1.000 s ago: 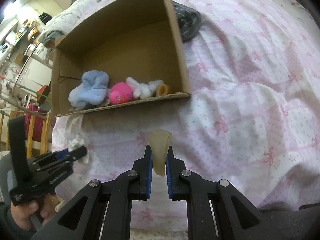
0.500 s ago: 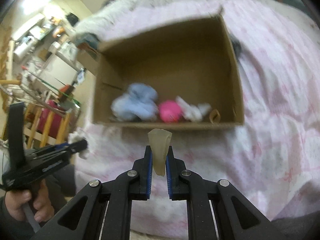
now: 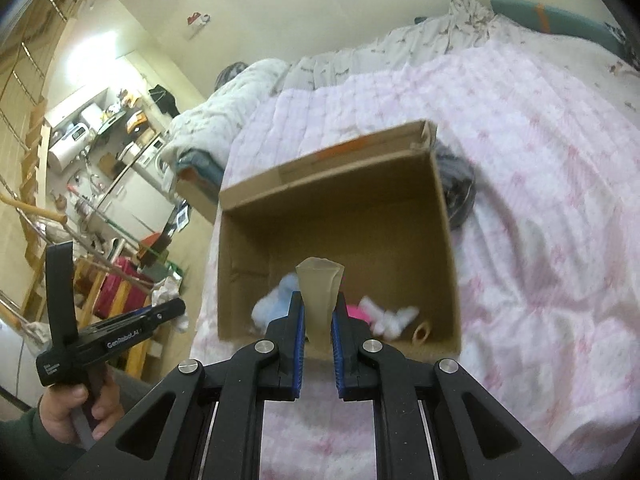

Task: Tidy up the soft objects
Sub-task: 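Lift and carry the scrunchie and translucent cone over the box with both grippers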

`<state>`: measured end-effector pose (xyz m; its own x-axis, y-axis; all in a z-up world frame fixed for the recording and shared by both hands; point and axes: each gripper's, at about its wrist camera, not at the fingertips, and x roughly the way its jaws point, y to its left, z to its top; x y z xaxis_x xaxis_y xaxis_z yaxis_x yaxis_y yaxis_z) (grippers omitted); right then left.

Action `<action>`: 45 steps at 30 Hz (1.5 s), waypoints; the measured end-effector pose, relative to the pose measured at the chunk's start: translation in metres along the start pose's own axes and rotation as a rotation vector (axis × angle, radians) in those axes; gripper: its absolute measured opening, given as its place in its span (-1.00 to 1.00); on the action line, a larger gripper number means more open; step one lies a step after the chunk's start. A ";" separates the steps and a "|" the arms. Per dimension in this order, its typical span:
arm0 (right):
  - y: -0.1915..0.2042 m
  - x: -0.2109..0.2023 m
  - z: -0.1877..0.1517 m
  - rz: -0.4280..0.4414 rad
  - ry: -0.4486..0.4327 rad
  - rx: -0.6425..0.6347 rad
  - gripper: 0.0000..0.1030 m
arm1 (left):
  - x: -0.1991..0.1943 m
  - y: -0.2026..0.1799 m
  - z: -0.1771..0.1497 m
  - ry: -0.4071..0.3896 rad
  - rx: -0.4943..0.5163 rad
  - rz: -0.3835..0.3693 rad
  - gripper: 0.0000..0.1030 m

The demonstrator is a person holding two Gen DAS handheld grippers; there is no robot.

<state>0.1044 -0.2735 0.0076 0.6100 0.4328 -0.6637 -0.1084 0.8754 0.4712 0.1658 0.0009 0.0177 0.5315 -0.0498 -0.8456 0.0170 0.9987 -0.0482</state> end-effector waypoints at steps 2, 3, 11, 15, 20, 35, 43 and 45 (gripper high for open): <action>-0.002 0.003 0.009 -0.014 -0.013 -0.010 -0.74 | 0.004 -0.003 0.007 -0.006 0.000 -0.004 -0.63; -0.002 0.005 0.013 -0.016 -0.016 -0.014 -0.74 | 0.007 -0.006 0.011 -0.017 0.005 -0.002 -0.63; -0.024 0.039 0.012 0.002 0.023 0.045 -0.74 | 0.049 -0.029 0.007 0.018 0.008 -0.061 -0.63; -0.028 0.057 0.005 -0.025 0.070 0.047 -0.74 | 0.063 -0.035 -0.002 -0.001 0.048 -0.060 -0.63; -0.029 0.069 -0.002 -0.067 0.110 0.028 -0.74 | 0.077 -0.034 -0.006 0.009 0.038 -0.051 -0.62; -0.024 0.091 -0.007 -0.122 0.166 -0.025 -0.73 | 0.078 -0.037 -0.006 -0.002 0.048 -0.069 -0.60; -0.023 0.092 -0.008 -0.131 0.173 -0.033 -0.73 | 0.075 -0.039 -0.007 -0.021 0.050 -0.080 -0.59; -0.022 0.092 -0.008 -0.131 0.173 -0.035 -0.73 | 0.075 -0.038 -0.007 -0.024 0.048 -0.079 -0.59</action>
<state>0.1567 -0.2513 -0.0688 0.4776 0.3423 -0.8091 -0.0662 0.9324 0.3554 0.1996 -0.0412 -0.0479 0.5470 -0.1286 -0.8272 0.0997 0.9911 -0.0882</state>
